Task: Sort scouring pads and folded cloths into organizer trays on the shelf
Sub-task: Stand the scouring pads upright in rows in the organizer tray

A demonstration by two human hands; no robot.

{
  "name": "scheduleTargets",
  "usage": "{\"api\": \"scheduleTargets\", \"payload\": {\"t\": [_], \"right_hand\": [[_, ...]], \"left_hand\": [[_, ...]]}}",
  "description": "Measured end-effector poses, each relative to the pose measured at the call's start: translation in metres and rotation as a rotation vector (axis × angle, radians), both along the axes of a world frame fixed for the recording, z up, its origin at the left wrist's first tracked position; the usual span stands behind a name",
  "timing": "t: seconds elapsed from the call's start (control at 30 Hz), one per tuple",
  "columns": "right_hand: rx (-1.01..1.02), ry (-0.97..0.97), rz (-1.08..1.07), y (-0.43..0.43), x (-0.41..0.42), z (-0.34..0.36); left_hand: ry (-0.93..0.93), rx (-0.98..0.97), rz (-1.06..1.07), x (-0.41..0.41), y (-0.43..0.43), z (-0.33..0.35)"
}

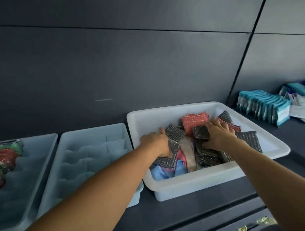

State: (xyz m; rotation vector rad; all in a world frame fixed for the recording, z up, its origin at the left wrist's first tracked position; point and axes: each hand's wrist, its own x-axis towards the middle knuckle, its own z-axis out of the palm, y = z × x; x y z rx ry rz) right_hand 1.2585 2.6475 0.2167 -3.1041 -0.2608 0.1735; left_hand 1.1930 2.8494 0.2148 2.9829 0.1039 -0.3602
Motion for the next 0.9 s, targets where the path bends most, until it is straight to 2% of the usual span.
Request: {"api": "scheduleTargets", "payload": {"t": [0.07, 0.23, 0.37, 0.43, 0.5, 0.6, 0.73, 0.9], "right_hand": [[0.022, 0.012, 0.037, -0.004, 0.003, -0.002], [0.008, -0.202, 0.060, 0.003, -0.009, 0.002], [0.241, -0.344, 0.035, 0.018, -0.031, 0.014], [0.381, -0.394, 0.074, 0.031, -0.049, 0.023], [0.514, -0.405, 0.133, 0.050, -0.069, 0.031], [0.694, -0.377, 0.198, 0.083, -0.097, 0.042], [0.927, -0.318, 0.280, 0.142, -0.137, 0.055], [1.030, -0.212, 0.375, 0.217, -0.177, 0.051]], "left_hand": [[0.031, -0.008, 0.033, 0.004, -0.003, -0.009], [-0.087, -0.248, 0.035, 0.008, 0.004, -0.008], [-0.322, -0.490, -0.006, -0.013, 0.019, 0.010], [-0.410, -0.719, 0.033, -0.032, 0.033, 0.019], [-0.493, -0.951, 0.089, -0.056, 0.051, 0.027], [-0.591, -1.117, 0.142, -0.098, 0.084, 0.037], [-0.629, -1.126, 0.195, -0.150, 0.139, 0.039], [-0.687, -1.109, 0.323, -0.212, 0.213, 0.039]]}}
